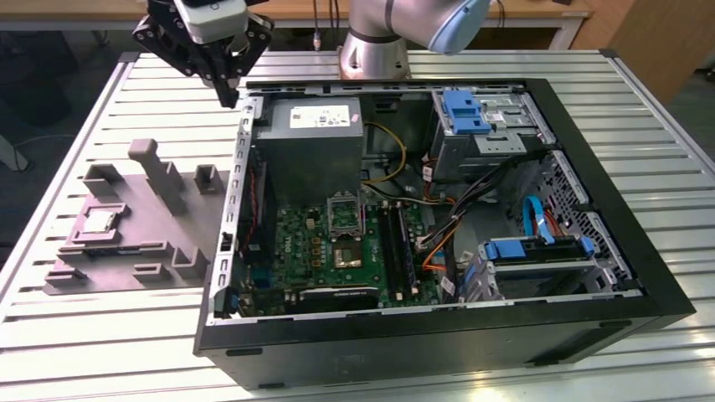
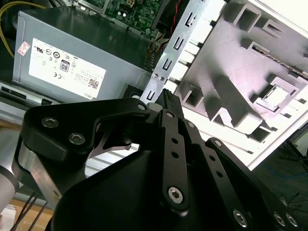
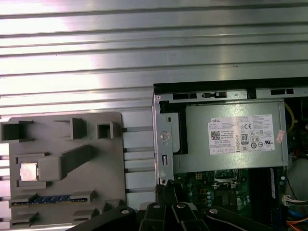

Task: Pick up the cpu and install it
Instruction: 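Reach for the cpu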

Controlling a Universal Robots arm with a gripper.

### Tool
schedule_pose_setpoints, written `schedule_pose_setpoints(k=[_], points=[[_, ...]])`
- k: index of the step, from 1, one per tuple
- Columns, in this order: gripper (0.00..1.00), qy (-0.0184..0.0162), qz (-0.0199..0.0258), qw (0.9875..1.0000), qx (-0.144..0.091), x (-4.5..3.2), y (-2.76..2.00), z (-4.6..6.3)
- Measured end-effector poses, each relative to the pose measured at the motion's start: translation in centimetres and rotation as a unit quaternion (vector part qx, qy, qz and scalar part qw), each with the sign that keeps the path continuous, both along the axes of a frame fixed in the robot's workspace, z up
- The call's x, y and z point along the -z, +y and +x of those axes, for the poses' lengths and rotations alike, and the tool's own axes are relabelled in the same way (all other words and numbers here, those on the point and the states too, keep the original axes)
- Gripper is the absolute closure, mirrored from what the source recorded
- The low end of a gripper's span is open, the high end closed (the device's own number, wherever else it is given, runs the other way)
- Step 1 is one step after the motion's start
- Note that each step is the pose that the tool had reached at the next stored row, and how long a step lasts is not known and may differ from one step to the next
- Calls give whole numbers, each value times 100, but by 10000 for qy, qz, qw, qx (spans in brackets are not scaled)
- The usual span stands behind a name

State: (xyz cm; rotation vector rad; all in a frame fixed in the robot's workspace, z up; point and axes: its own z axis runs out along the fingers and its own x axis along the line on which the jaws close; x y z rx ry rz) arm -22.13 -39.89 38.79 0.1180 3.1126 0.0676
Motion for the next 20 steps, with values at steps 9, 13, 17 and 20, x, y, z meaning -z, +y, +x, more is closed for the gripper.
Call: schedule_pose_setpoints(k=[9,13,17,20], points=[[89,0,0,10000,0,1,0,-41],[89,0,0,10000,0,1,0,-60],[89,0,0,10000,0,2,0,-80],[89,0,0,10000,0,2,0,-94]])
